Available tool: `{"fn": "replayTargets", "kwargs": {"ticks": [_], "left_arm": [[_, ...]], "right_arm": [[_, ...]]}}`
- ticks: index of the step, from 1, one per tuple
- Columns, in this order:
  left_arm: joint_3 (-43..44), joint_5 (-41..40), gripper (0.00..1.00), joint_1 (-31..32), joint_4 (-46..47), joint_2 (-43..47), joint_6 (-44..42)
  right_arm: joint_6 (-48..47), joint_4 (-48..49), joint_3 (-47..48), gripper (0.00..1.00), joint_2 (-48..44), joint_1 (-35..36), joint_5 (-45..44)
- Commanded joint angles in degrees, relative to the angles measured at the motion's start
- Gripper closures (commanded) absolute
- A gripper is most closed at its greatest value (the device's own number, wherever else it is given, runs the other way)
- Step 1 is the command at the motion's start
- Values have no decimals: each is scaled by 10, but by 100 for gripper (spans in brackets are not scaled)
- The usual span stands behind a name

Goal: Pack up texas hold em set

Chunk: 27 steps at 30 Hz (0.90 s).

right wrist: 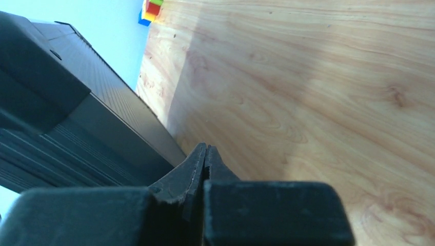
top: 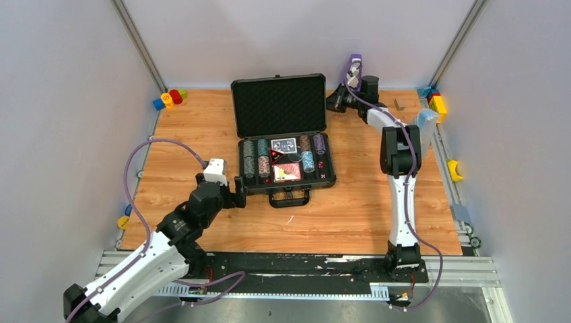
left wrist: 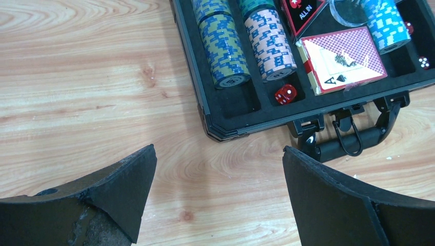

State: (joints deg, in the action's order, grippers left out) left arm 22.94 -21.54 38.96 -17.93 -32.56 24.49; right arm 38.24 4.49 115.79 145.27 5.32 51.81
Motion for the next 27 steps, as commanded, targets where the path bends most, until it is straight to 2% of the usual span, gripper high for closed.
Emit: {"fn": "replayTargets", "kwargs": {"ticks": [1, 6, 10, 14, 17, 18, 19, 22, 25, 26, 27], "left_arm": [[12, -14, 0, -2, -14, 45, 8], [48, -6, 0, -2, -58, 119, 72], [103, -17, 0, -2, -106, 138, 93], [147, -15, 0, -2, -146, 131, 100], [149, -9, 0, -2, -144, 128, 102], [147, -4, 0, -2, -140, 125, 103], [142, -2, 0, -2, -138, 121, 107], [133, 8, 0, -2, -118, 96, 114], [128, 7, 0, -4, -99, 43, 126], [129, 13, 0, -7, -86, 29, 126], [133, 17, 0, -11, -79, -1, 121]], "right_arm": [[-18, 88, -36, 100, -104, 37, 137], [-65, 80, -107, 100, -167, 56, 136], [-72, 101, -183, 100, -223, 68, 124], [-64, 139, -320, 100, -315, 81, 48], [-63, 113, -410, 100, -405, 90, -63], [-61, 91, -433, 96, -430, 91, -108], [-56, 65, -455, 86, -451, 91, -156], [-53, -24, -478, 37, -493, 91, -241], [-48, -79, -506, 15, -528, 99, -287], [-51, -94, -515, 4, -539, 106, -312], [-58, -110, -521, 1, -549, 114, -339]]}}
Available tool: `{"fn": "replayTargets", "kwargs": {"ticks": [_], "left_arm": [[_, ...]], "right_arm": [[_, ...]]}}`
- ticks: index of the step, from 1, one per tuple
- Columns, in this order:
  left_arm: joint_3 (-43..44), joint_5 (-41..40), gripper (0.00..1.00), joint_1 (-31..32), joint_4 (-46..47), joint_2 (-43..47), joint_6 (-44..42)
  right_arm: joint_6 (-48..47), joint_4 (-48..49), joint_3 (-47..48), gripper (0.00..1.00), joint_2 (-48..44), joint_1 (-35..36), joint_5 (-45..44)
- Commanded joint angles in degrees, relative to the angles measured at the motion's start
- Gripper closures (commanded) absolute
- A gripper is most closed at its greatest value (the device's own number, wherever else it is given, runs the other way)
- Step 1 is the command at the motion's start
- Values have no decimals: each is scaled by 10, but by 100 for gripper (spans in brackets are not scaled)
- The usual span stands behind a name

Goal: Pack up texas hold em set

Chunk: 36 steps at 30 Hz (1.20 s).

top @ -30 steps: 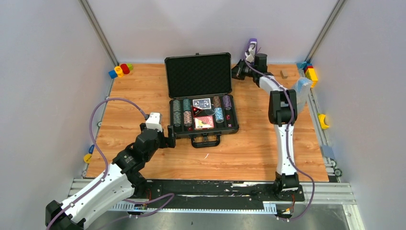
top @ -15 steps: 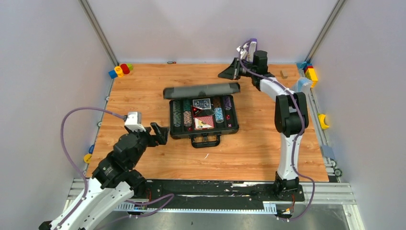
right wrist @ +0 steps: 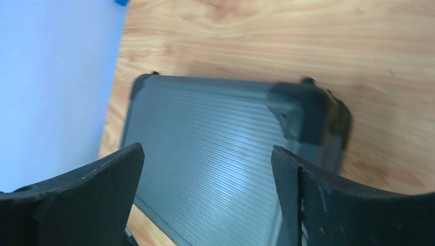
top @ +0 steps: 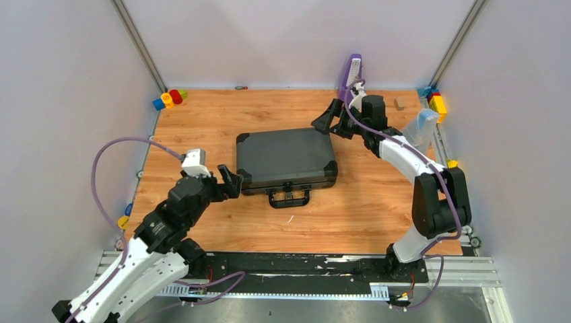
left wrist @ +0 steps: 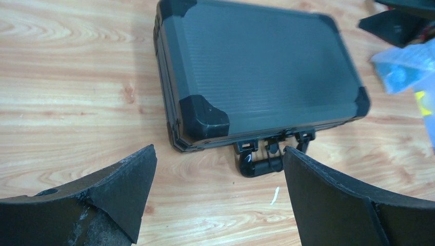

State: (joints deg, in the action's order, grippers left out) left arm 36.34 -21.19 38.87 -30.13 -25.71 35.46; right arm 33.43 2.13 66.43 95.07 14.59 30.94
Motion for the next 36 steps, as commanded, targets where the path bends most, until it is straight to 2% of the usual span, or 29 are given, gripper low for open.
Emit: {"fn": "replayTargets", "kwargs": {"ticks": [1, 4, 5, 8, 11, 15, 19, 20, 21, 22, 24, 26, 29, 32, 36], "left_arm": [[2, 26, 0, -20, 57, -84, 7], [10, 95, 0, -63, 98, -154, 2], [9, 123, 0, -102, 121, -168, 6], [-14, 291, 0, -196, 206, -241, 29], [-36, 401, 0, -282, 295, -310, 62], [-40, 473, 0, -313, 386, -425, 83], [-25, 504, 1, -317, 440, -518, 107], [-23, 515, 5, -318, 463, -550, 111], [-20, 523, 10, -318, 477, -567, 118], [-18, 543, 24, -318, 508, -597, 121], [-3, 571, 40, -315, 538, -646, 132], [29, 599, 46, -298, 532, -698, 119], [122, 603, 48, -246, 452, -773, 74], [187, 589, 48, -182, 419, -816, 50], [253, 574, 47, -153, 395, -854, 43]], "right_arm": [[-19, -103, -33, 0, -56, 30, -156], [-28, -136, -58, 0, -69, 37, -181], [-31, -141, -72, 0, -72, 38, -181], [-20, -144, -122, 0, -96, 37, -182], [-16, -128, -168, 0, -117, 37, -185], [-10, -122, -191, 1, -95, 37, -153], [5, -98, -218, 15, -73, 36, -98], [10, -86, -229, 19, -76, 34, -88], [15, -76, -239, 20, -83, 32, -82], [21, -68, -251, 23, -90, 30, -76], [29, -58, -268, 32, -111, 24, -70], [32, -55, -283, 37, -140, 20, -78], [36, -53, -305, 40, -190, 19, -90], [37, -70, -312, 41, -222, 18, -104], [38, -101, -324, 41, -267, 12, -134]]}}
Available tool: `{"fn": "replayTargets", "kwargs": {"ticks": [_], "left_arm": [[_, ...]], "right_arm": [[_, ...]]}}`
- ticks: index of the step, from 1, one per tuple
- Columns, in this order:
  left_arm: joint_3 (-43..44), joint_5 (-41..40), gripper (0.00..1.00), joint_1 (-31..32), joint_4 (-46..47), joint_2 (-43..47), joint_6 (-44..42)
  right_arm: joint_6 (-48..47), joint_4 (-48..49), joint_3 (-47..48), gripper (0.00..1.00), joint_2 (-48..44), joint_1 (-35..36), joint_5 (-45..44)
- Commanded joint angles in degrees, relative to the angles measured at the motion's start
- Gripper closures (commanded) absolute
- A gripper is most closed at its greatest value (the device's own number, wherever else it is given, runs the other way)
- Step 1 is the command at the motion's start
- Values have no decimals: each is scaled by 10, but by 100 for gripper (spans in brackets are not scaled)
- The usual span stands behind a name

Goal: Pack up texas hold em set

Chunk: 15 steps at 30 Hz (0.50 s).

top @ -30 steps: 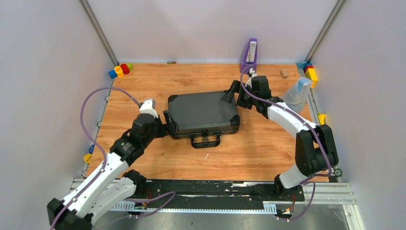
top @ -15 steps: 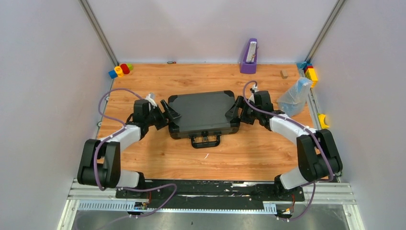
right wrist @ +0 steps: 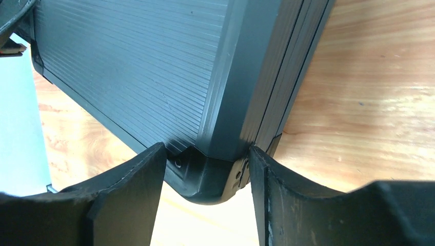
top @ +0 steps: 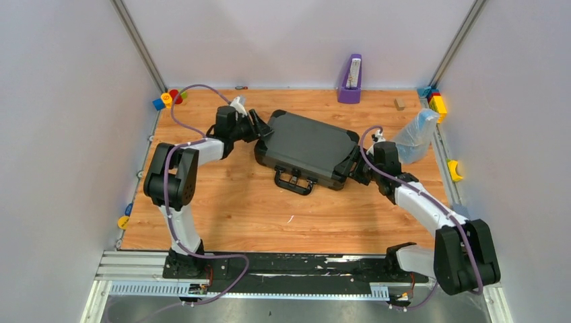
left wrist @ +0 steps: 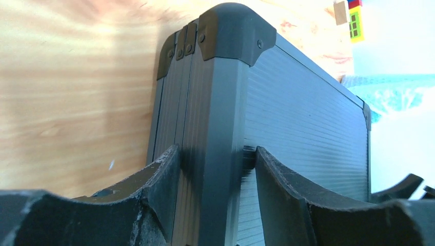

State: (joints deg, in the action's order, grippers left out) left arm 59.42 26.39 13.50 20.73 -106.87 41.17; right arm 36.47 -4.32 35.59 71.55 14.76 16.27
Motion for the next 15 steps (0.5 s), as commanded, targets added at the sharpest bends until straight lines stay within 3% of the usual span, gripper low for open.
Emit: {"fn": "replayTargets", "kwargs": {"ticks": [1, 5, 8, 13, 15], "left_arm": [[24, 82, 46, 102, -126, -41, -16], [25, -1, 40, 96, -194, 8, -65], [18, -46, 34, 87, -239, 47, -86], [4, -172, 11, 71, -309, 144, -105], [-9, -209, 6, 71, -318, 186, -105]], "right_arm": [[11, -36, -22, 42, -41, 9, 15], [26, -28, -42, 46, -49, 17, 62], [38, -19, -55, 45, -51, 55, 40], [57, -26, -52, 45, -51, 113, 13], [60, -26, -55, 45, -59, 122, 5]]}}
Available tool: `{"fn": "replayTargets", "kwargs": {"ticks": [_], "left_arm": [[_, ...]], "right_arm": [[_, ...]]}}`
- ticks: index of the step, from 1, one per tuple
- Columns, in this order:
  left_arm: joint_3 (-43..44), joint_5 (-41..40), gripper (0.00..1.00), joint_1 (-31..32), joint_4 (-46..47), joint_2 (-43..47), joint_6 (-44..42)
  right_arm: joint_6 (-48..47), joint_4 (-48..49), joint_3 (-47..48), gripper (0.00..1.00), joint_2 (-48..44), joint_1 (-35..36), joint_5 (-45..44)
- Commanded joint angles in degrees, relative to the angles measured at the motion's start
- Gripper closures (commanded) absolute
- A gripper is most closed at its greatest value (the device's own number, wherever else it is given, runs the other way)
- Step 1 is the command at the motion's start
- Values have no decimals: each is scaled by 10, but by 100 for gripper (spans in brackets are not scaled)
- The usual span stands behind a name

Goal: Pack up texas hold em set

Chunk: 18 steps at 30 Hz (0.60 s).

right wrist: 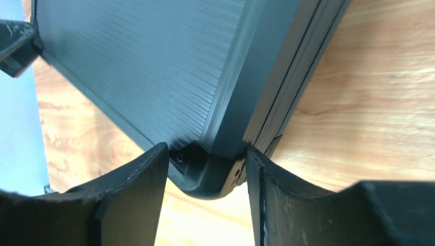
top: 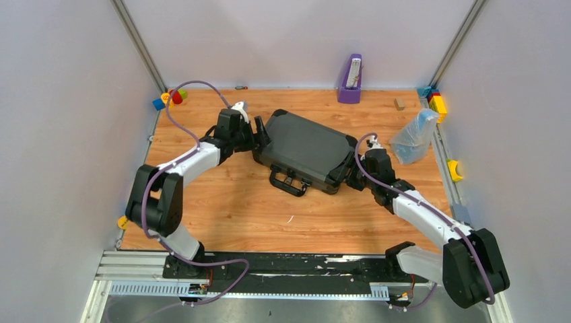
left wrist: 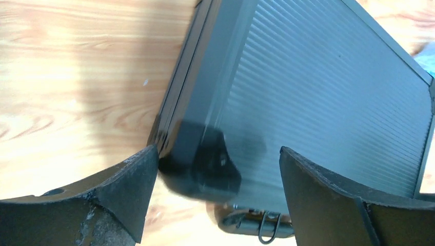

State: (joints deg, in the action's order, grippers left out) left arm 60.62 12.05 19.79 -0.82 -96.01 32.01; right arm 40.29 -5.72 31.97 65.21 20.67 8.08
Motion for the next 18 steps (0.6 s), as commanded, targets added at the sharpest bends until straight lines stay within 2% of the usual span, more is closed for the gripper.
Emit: {"fn": "replayTargets", "kwargs": {"ticks": [1, 4, 6, 7, 9, 13, 18], "left_arm": [[-35, -75, 6, 8, -105, 108, -13], [-68, -98, 7, 8, -100, 166, -2], [-105, -86, 14, 11, -81, 209, 16], [-138, -69, 23, 19, -58, 234, 24], [-185, -45, 34, 43, -16, 259, 54], [-264, -29, 37, 94, 71, 282, 119], [-334, -55, 36, 109, 98, 347, 140]], "right_arm": [[21, -12, -19, 45, 1, 66, 80], [12, -13, -18, 45, 8, 69, 68], [6, -21, -10, 44, 30, 69, 70], [7, -25, -8, 43, 37, 69, 69], [18, -42, -6, 40, 44, 70, 43], [13, -84, 4, 19, 27, 71, -10], [-6, -158, 42, 15, -51, 71, -51]]}}
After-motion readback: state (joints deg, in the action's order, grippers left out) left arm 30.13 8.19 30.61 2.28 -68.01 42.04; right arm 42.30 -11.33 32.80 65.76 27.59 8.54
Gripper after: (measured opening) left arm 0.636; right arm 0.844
